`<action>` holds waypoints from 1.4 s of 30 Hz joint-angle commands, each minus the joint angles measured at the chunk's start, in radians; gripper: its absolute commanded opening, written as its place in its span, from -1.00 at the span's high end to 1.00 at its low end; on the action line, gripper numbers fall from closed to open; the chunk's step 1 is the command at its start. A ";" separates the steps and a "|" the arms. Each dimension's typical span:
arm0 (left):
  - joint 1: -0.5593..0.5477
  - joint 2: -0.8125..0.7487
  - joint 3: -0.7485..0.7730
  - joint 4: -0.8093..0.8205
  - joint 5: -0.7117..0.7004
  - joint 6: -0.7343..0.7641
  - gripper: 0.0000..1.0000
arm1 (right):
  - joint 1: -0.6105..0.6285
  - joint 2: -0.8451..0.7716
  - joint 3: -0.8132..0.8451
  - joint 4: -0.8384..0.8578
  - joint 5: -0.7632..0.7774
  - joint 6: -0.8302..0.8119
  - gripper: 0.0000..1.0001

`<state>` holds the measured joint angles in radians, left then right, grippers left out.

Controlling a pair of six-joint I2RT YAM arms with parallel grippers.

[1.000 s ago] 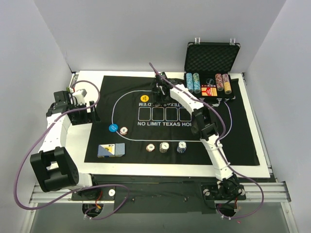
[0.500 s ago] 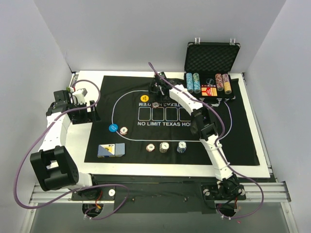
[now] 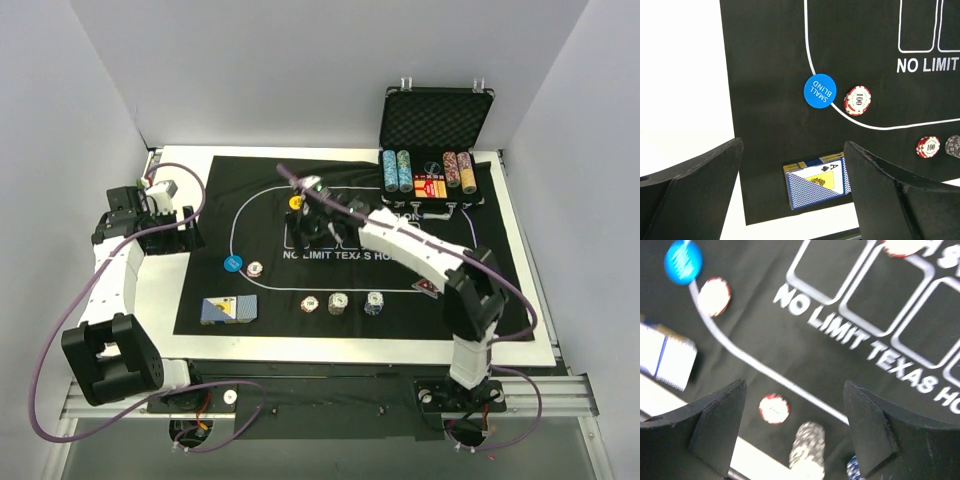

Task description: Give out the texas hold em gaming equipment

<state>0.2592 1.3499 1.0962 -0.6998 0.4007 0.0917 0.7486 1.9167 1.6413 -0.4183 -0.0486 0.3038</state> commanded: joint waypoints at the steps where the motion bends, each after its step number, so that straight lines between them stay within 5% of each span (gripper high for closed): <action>1: 0.006 -0.046 -0.005 -0.003 0.006 0.016 -0.87 | 0.133 -0.068 -0.204 -0.004 0.013 -0.046 -0.46; 10: 0.006 -0.087 -0.009 -0.023 -0.011 -0.003 -0.87 | 0.227 -0.065 -0.342 0.032 0.015 -0.014 -0.48; 25: 0.005 -0.089 0.025 -0.047 -0.025 0.005 -0.87 | 0.229 0.071 -0.278 0.052 -0.013 -0.023 -0.46; 42: 0.006 -0.069 0.022 -0.027 -0.025 -0.004 -0.87 | 0.215 0.076 -0.248 0.001 -0.030 -0.043 0.17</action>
<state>0.2592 1.2785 1.0855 -0.7448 0.3710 0.0898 0.9695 1.9907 1.3621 -0.3561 -0.0654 0.2741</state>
